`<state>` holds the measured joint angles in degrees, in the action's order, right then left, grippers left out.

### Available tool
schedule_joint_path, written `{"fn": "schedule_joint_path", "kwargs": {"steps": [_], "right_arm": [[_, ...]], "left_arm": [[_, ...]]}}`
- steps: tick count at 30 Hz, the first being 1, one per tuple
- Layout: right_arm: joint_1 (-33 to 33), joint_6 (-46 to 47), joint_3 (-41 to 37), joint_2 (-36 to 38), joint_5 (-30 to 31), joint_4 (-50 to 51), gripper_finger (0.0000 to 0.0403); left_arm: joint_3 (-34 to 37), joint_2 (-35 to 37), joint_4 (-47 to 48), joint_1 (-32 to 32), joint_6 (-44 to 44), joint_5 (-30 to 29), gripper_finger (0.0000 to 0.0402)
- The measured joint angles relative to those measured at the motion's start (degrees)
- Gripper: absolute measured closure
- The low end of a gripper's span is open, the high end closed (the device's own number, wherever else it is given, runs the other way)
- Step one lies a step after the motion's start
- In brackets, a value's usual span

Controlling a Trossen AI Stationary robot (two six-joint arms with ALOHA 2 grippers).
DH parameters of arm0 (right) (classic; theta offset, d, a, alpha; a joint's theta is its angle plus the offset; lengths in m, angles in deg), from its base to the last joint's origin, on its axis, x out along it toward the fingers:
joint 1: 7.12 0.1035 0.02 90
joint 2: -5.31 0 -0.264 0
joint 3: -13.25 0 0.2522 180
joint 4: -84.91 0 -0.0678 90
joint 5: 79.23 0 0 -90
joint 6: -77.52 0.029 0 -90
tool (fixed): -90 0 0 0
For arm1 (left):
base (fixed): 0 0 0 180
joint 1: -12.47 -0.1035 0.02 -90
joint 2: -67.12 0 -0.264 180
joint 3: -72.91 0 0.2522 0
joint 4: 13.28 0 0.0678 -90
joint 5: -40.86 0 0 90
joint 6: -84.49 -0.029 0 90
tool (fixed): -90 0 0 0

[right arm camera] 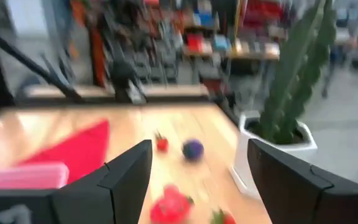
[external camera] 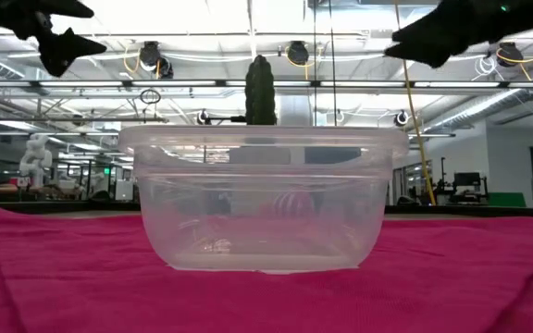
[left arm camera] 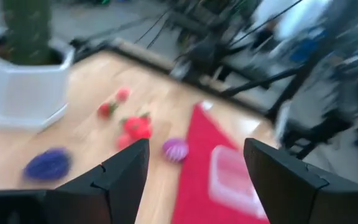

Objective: Pick and placing Produce into tupperware
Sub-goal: Put the blackberry into the transparent bin

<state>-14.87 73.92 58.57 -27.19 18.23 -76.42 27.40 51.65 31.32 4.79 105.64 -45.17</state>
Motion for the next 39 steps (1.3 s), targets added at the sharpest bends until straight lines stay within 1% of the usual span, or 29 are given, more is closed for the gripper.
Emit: {"fn": "schedule_joint_path", "kwargs": {"steps": [4, 6, 9, 13, 15, 18, 22, 26, 30, 32, 35, 39], "right_arm": [[0.0, -0.1, 12.1, -9.8, 7.1, 18.1, 0.0149], [0.0, -0.2, 16.9, -14.1, 9.3, 25.9, 0.0149], [0.0, 2.1, 22.6, -19.4, 9.4, 32.7, 0.0149], [0.0, 4.7, 26.5, -24.5, 9.4, 38.4, 0.0149], [0.0, 4.8, 27.0, -25.7, 9.4, 40.1, 0.0149], [0.0, 4.9, 27.0, -26.9, 9.4, 42.3, 0.0149], [0.0, 4.9, 27.0, -27.1, 9.4, 44.3, 0.0149], [0.0, 4.9, 27.0, -27.0, 9.4, 44.2, 0.0149], [0.0, 4.7, 27.0, -27.0, 9.4, 44.1, 0.0149], [0.0, 4.5, 27.0, -27.0, 9.4, 43.6, 0.0149], [0.0, 4.5, 27.0, -27.0, 9.4, 42.9, 0.0149], [0.0, 4.5, 27.0, -27.0, 9.3, 42.9, 0.0149]], "left_arm": [[-5.9, -7.3, 6.2, 0.0, 1.7, -0.8, 0.0135], [-7.5, -10.9, 8.3, 0.0, 2.6, -1.0, 0.0135], [-8.6, -15.5, 10.7, 0.0, 4.5, -1.8, 0.0135], [-8.6, -20.8, 13.2, 0.0, 6.0, -5.3, 0.0135], [-8.6, -23.0, 13.3, 0.0, 5.9, -7.3, 0.0135], [-8.6, -25.9, 11.4, 0.0, 3.5, -10.0, 0.0135], [-8.6, -29.1, 8.1, 0.0, 0.1, -10.8, 0.0135], [-8.6, -32.1, 3.2, 0.0, -2.9, -11.1, 0.0135], [-8.6, -35.0, -1.7, 0.0, -5.2, -14.1, 0.0135], [-8.6, -36.5, -2.6, 0.0, -9.0, -14.7, 0.0135], [-8.6, -39.2, -2.8, 0.0, -18.3, -15.3, 0.0135], [-8.6, -43.7, -4.0, -0.4, -25.3, -19.6, 0.0135]]}}
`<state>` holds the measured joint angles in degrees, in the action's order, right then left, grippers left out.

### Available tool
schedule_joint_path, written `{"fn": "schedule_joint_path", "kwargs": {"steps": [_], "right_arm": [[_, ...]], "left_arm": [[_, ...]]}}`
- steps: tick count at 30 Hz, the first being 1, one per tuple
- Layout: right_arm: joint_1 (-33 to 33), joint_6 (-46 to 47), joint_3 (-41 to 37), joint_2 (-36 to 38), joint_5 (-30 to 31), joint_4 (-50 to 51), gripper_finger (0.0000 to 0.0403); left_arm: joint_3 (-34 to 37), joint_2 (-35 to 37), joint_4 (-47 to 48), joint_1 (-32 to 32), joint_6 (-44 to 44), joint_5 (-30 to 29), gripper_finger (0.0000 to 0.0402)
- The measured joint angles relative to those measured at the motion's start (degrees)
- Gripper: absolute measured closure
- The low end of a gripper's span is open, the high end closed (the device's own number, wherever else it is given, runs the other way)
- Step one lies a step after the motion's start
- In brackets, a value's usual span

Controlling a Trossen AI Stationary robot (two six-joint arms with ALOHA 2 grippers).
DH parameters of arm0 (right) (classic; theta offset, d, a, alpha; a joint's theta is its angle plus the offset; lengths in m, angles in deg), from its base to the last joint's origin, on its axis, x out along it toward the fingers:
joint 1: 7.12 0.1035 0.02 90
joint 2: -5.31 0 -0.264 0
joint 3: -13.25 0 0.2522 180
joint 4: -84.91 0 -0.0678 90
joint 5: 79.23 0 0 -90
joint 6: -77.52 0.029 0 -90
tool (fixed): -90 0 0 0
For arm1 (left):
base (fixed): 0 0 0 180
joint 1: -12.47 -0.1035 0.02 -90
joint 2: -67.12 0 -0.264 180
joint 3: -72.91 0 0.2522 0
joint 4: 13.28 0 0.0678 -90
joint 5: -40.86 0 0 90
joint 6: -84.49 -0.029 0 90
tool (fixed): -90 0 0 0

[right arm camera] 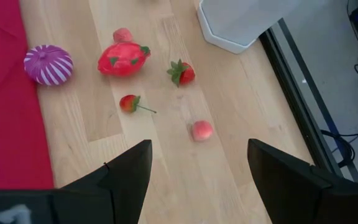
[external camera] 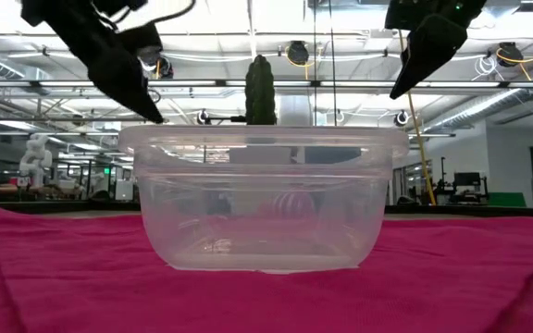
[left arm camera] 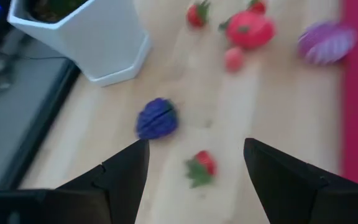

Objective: Pick and placing Produce into tupperware
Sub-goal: Put the blackberry into the transparent bin

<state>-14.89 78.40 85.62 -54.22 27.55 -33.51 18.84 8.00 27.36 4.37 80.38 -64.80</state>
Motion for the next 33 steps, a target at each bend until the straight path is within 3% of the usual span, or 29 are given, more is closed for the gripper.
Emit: {"fn": "schedule_joint_path", "kwargs": {"steps": [14, 23, 33], "right_arm": [[0.0, 0.0, 0.0, 0.0, -0.1, -4.3, 0.0149], [0.0, 1.3, 0.0, 0.0, -0.1, -5.1, 0.0149], [0.0, 1.5, 0.0, 0.0, -0.1, -7.5, 0.0149]], "left_arm": [[0.0, -16.1, -9.8, -4.1, -19.8, -1.2, 0.0135], [0.0, -16.7, -13.6, -7.0, -30.6, -1.0, 0.0135], [0.0, -16.7, -15.2, -11.5, -33.2, 3.8, 0.0135]]}}
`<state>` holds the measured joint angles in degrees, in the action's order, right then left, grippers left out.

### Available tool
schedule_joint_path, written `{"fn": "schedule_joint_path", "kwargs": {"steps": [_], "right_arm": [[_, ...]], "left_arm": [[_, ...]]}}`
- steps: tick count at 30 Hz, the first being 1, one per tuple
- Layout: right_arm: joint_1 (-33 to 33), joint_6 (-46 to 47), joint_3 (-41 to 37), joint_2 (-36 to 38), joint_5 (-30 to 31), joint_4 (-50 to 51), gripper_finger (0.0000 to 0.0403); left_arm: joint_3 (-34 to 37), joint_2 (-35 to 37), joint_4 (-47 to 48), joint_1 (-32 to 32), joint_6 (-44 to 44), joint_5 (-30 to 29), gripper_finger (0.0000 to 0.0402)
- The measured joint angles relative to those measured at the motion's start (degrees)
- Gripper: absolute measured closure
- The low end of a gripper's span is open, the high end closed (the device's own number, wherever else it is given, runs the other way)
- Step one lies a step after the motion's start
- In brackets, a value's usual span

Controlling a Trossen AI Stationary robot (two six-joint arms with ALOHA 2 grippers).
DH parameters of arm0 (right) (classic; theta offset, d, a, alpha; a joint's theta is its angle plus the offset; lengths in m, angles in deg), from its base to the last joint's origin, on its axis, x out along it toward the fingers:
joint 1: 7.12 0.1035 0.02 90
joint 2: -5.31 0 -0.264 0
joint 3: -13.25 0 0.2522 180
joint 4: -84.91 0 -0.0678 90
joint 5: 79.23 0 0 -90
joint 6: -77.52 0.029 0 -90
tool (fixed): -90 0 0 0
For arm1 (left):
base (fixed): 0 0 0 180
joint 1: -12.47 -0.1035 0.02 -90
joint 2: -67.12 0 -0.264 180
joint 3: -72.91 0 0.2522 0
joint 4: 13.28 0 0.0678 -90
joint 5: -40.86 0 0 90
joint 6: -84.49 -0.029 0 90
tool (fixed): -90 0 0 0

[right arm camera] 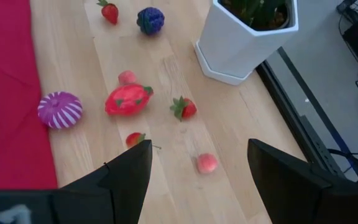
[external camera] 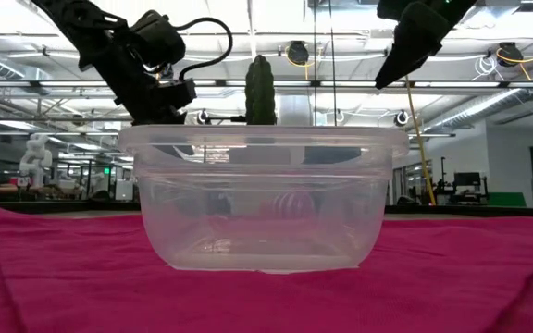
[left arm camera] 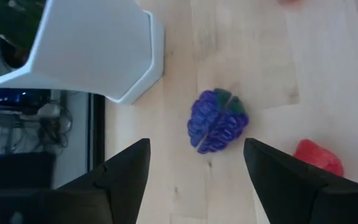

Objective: Pick and placing Produce into tupperware
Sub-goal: Put the blackberry into the transparent bin

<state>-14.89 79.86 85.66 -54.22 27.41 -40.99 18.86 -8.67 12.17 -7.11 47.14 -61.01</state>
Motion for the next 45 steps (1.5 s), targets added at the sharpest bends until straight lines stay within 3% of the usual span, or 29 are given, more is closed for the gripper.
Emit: {"fn": "schedule_joint_path", "kwargs": {"steps": [4, 15, 24, 30, 35, 40, 45], "right_arm": [[0.0, 0.8, 0.0, 0.0, 0.0, 0.0, 0.0149], [0.0, 1.5, 0.0, 0.0, -0.2, -0.1, 0.0149], [0.0, 1.3, 0.0, 0.0, -0.2, -0.1, 0.0149], [0.0, 1.3, 0.0, 0.0, -0.2, 0.0, 0.0149], [0.0, 1.0, 0.0, 0.0, -0.2, 0.0, 0.0149], [0.0, 1.0, 0.0, 0.0, -0.2, 0.0, 0.0149], [0.0, 1.0, 0.0, 0.0, -0.2, -0.5, 0.0149]], "left_arm": [[0.0, -1.5, -1.4, -1.6, 0.1, 2.9, 0.0135], [0.0, -1.4, -2.7, -2.6, 10.2, -2.1, 0.0135], [0.0, -1.4, -2.7, -1.7, 8.0, -2.1, 0.0135], [0.0, -1.3, 1.4, -1.9, -6.1, 7.6, 0.0135], [0.0, -1.4, 2.2, -3.7, -7.4, 16.0, 0.0135], [-2.7, -1.4, 6.9, -5.7, -8.7, 17.0, 0.0135], [-8.2, -2.0, 14.8, -7.6, -10.7, 22.0, 0.0135]]}}
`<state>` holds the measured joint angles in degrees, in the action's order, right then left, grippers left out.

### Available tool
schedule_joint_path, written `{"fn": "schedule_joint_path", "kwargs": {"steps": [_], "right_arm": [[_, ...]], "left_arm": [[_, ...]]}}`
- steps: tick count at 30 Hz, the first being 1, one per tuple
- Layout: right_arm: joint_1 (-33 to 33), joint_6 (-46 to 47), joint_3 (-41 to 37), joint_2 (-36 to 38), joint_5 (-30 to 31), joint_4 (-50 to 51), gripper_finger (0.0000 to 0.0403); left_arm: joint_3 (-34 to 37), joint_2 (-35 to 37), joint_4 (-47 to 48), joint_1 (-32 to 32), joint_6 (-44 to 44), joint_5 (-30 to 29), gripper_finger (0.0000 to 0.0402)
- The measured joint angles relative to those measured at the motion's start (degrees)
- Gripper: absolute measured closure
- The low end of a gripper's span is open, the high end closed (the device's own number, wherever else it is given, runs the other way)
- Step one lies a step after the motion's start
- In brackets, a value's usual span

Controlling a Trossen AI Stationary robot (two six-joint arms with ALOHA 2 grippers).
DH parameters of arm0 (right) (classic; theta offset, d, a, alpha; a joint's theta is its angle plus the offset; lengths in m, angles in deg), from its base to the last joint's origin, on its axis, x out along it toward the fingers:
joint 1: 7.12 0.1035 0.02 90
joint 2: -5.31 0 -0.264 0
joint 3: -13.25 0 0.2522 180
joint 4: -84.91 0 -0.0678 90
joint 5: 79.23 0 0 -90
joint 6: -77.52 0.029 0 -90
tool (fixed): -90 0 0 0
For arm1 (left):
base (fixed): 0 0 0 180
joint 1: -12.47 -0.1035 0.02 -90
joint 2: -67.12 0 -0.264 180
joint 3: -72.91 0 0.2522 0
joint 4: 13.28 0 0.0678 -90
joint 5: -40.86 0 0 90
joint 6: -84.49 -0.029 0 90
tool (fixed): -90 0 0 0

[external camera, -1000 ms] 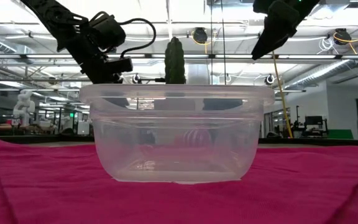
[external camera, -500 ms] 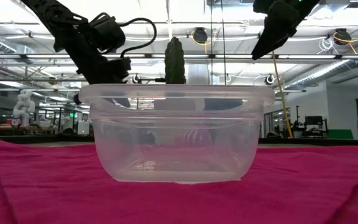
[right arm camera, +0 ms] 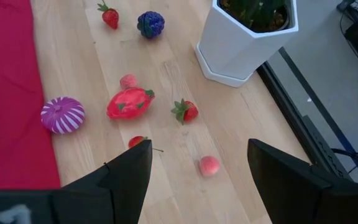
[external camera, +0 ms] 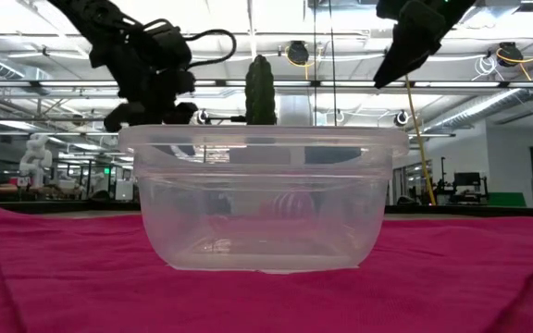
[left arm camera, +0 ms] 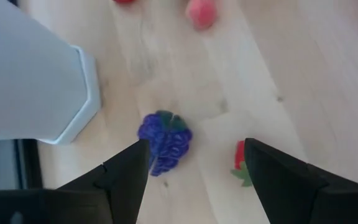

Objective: Pick and placing Produce into tupperware
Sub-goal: Put the blackberry into the transparent bin

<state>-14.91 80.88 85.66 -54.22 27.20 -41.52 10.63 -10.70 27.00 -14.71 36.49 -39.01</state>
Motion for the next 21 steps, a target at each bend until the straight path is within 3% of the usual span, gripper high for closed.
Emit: {"fn": "schedule_joint_path", "kwargs": {"steps": [5, 15, 21], "right_arm": [[0.0, 0.0, 0.0, 0.0, 0.0, -0.6, 0.0149], [0.0, -1.0, 0.0, 0.0, 0.0, -0.3, 0.0149], [0.0, -1.0, 0.0, 0.0, 0.0, -0.1, 0.0149]], "left_arm": [[-5.0, -3.7, 5.8, -1.1, -1.4, 2.2, 0.0135], [-14.0, -18.1, 10.9, -2.5, -5.1, 2.7, 0.0135], [-15.8, -19.7, 10.8, -3.4, -8.0, 3.2, 0.0135]]}}
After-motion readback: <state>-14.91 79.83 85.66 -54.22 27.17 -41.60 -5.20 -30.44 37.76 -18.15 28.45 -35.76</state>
